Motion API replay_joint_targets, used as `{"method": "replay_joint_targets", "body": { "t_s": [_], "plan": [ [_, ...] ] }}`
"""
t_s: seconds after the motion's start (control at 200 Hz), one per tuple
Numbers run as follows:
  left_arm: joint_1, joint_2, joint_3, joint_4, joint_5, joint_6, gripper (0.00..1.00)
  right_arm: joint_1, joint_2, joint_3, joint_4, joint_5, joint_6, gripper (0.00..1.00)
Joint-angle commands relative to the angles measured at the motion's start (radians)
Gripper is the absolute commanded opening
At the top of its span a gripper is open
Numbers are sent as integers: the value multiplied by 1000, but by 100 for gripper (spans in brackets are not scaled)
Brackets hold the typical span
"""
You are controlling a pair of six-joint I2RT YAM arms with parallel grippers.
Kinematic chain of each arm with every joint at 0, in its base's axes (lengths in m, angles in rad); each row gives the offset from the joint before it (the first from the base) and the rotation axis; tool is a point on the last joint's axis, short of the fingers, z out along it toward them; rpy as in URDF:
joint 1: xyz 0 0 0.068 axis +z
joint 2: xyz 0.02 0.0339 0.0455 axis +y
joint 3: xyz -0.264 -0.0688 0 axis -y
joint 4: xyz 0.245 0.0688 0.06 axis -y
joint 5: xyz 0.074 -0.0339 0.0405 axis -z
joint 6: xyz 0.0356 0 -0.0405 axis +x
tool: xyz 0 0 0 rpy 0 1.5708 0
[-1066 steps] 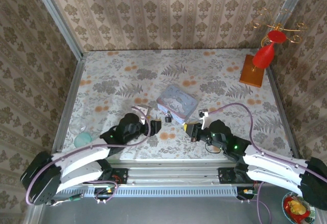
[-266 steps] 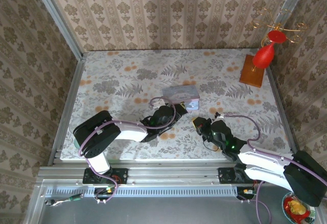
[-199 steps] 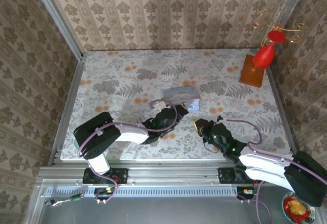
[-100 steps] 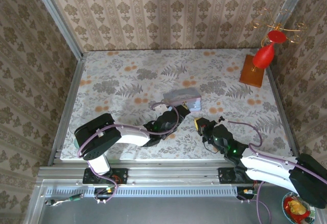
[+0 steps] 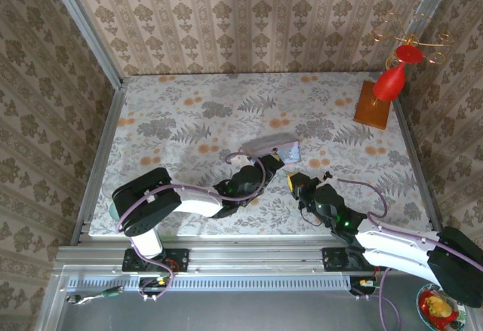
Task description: Unlock the padlock with the key
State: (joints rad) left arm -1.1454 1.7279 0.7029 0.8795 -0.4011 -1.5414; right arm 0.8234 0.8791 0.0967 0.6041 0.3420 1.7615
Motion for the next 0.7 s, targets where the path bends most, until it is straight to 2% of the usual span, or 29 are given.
{"method": "replay_joint_targets", "body": {
  "t_s": [0.0,0.445,0.695],
  "plan": [
    [-14,8,27,74,-21,-17,0,13,-28,-15,11,74,-2,0],
    [-20,15,46,66,7,-44,0,23,-32,-14,11,92,-15,0],
    [-20,1,46,35,-15,-38,0,35,-49,-16,-20,121,-8,0]
  ]
}}
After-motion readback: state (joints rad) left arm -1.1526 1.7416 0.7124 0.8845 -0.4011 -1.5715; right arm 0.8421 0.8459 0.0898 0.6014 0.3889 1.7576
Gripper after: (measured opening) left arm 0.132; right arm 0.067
